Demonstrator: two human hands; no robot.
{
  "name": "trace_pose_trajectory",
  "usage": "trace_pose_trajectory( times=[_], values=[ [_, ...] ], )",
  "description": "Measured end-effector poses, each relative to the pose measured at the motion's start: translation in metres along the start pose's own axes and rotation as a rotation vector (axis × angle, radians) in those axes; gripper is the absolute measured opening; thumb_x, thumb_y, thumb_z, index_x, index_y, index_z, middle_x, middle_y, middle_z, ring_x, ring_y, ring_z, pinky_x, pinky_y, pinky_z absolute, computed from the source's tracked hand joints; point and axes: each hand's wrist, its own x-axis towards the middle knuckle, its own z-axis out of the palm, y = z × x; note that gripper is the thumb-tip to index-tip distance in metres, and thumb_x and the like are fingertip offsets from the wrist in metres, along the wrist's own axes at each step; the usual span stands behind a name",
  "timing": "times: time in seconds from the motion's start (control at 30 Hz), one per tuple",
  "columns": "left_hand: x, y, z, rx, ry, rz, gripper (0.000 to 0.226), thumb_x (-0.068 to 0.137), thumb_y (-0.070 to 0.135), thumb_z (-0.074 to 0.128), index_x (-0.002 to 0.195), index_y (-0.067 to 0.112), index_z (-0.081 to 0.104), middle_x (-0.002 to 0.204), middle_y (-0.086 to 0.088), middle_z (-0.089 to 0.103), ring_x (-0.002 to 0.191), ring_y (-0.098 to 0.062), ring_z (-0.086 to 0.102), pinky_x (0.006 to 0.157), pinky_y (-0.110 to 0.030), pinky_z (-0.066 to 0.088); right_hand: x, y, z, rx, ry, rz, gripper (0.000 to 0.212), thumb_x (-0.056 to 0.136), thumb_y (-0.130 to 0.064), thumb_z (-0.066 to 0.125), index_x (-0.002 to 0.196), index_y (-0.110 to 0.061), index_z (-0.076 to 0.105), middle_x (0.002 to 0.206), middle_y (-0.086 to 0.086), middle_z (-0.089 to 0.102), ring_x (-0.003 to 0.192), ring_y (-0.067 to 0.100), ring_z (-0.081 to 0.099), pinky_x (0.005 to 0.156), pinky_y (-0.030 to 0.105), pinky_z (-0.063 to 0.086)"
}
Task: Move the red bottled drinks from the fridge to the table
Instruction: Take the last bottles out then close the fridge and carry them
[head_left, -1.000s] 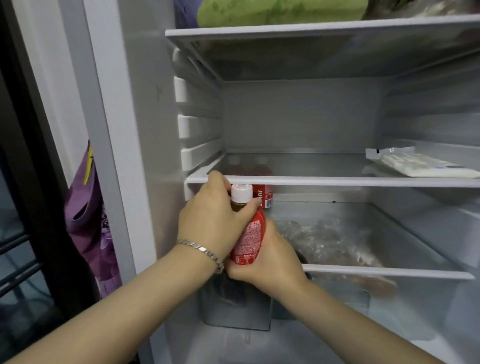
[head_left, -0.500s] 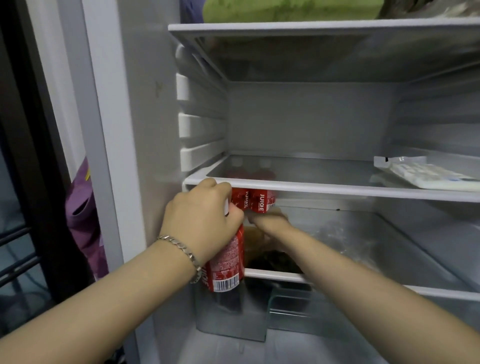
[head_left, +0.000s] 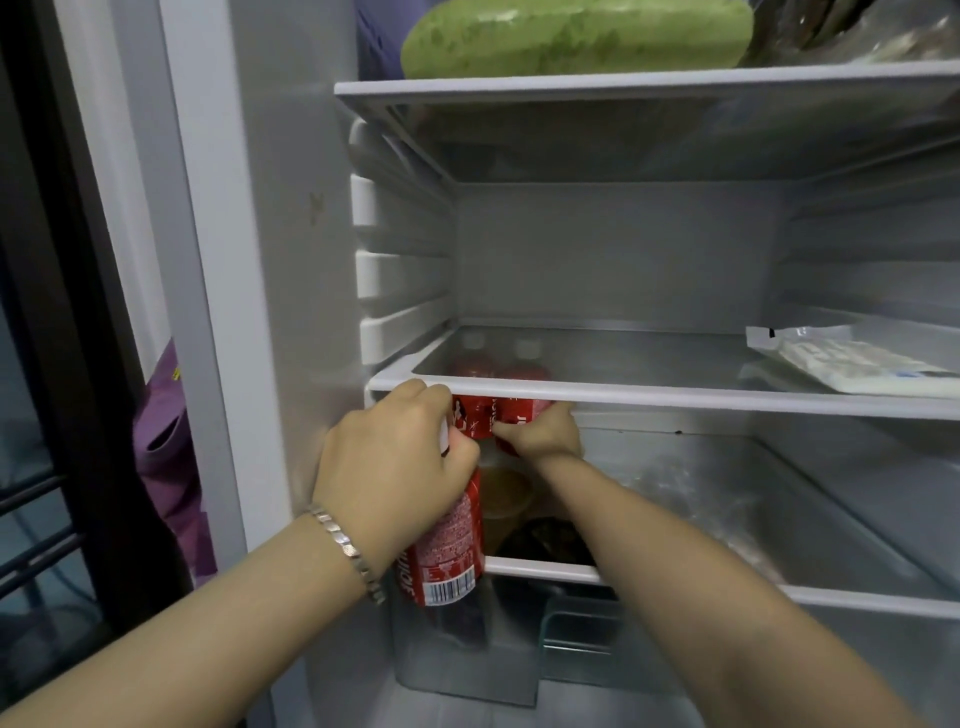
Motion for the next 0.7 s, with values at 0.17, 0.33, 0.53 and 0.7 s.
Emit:
trace_pose_trajectory(
  times=[0.17,0.33,0.53,0.7],
  values=[
    [-0.001,-0.003,0.002,0.008,-0.008,0.012,0.018,0.088,0.035,0.045,0.08,0.019,0.045,0.089,0.001,0.054,0.08,-0.03,0.06,0.062,-0.03,0.037,-0.073,-0.005,-0.049,0.028,-0.196,-0.006,0.082,0.059,-0.029,0.087,0.115,-0.025,0.029,0.115,-0.001,0.056,0.11,0.023,0.057,0.095,0.04,0.05],
    [0.006,-0.004,-0.002,0.115,-0.099,0.021,0.05,0.081,0.07,0.033,0.066,0.022,0.038,0.078,0.006,0.045,0.083,-0.024,0.061,0.063,-0.03,0.039,-0.134,0.002,-0.083,0.284,-0.217,-0.093,0.077,0.057,-0.022,0.089,0.114,-0.027,0.038,0.099,-0.01,0.056,0.091,0.009,0.058,0.08,0.025,0.05],
    [0.005,0.008,-0.011,0.062,-0.158,-0.014,0.073,0.056,0.087,0.027,0.058,0.017,0.048,0.065,0.006,0.051,0.064,-0.015,0.049,0.049,-0.026,0.028,-0.163,0.007,-0.079,0.329,-0.078,-0.214,0.072,0.061,-0.017,0.085,0.109,-0.035,0.034,0.094,-0.014,0.054,0.082,0.003,0.056,0.064,0.012,0.042],
    [-0.009,0.004,-0.025,-0.077,-0.2,0.006,0.073,0.042,0.084,0.038,0.065,0.017,0.053,0.053,0.007,0.048,0.054,-0.004,0.045,0.049,-0.019,0.031,-0.185,0.013,-0.089,0.174,-0.076,-0.407,0.076,0.051,-0.018,0.085,0.101,-0.051,0.038,0.103,-0.018,0.056,0.09,0.004,0.059,0.076,0.021,0.051]
  ],
)
